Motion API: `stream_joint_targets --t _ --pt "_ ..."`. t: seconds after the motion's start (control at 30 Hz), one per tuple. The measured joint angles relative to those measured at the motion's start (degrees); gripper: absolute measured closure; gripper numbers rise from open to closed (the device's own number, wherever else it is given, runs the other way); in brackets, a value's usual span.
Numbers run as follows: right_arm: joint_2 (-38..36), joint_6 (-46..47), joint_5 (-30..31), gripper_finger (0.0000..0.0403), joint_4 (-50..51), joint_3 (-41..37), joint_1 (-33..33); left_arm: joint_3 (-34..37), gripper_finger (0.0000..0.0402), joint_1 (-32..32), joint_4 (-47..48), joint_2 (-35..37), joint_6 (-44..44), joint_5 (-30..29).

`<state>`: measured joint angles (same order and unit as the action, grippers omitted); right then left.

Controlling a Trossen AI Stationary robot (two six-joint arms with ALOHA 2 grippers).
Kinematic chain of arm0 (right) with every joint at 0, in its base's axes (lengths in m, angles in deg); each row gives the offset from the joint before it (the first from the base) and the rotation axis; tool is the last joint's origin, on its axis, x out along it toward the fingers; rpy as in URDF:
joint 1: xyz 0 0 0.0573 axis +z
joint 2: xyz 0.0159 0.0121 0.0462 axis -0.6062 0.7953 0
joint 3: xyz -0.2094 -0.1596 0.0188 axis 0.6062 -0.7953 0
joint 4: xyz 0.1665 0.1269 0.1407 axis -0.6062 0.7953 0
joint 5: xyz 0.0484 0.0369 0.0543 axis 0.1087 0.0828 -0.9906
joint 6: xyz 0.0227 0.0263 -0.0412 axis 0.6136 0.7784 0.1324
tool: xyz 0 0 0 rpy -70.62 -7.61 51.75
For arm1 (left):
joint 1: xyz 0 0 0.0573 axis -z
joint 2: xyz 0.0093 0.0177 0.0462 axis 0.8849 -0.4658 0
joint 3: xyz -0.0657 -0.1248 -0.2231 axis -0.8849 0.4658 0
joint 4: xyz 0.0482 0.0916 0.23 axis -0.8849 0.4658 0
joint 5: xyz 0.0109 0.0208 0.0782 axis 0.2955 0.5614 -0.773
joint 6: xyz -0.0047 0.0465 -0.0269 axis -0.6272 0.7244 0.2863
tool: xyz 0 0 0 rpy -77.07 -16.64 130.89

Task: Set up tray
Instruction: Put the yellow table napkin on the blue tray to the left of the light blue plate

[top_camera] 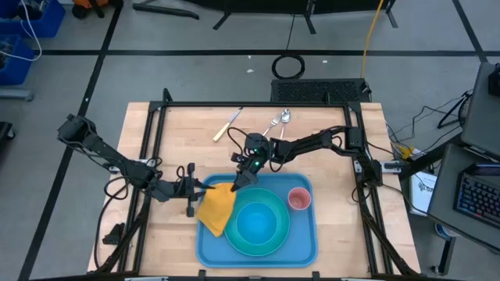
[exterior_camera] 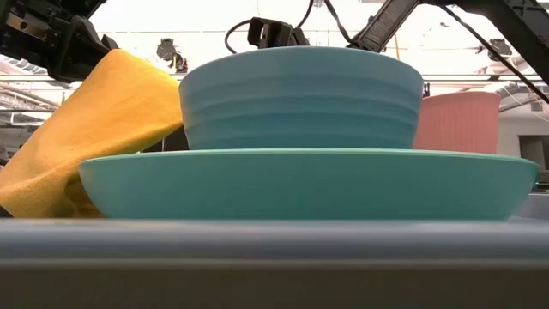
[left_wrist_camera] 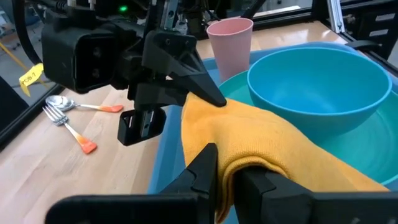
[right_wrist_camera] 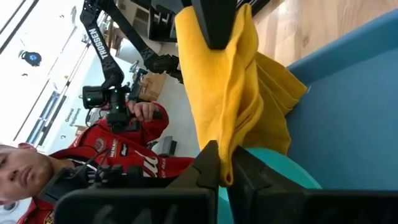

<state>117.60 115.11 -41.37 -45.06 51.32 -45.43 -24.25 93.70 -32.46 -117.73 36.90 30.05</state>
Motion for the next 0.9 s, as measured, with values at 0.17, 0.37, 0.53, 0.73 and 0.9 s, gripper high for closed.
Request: stream_joint_targets --t 0.17,0.37,0.53,0.73,0.9 --pt "0.0 -1.0 0.2 0.0399 0.4 0.0 -0.1 0.0 0.0364 0.0 1.2 0.0 -7.2 -0.4" --pt "0.0 -2.4 0.7 0.0401 2.3 0.0 -0.8 0.0 0.0364 0.2 6.2 0.0 -17.9 -0.2" --pt "0.0 -3.0 1.9 0.0402 2.1 0.0 -1.2 0.0 0.0364 1.3 8.1 0.0 -20.6 -0.9" --pt "0.0 -3.9 2.0 0.0402 2.2 0.0 -1.4 0.0 0.0364 2.1 8.2 0.0 -21.9 -0.6" --pt "0.0 -4.1 1.9 0.0402 2.3 0.0 -1.5 0.0 0.0364 4.5 10.3 0.0 -21.3 -1.9"
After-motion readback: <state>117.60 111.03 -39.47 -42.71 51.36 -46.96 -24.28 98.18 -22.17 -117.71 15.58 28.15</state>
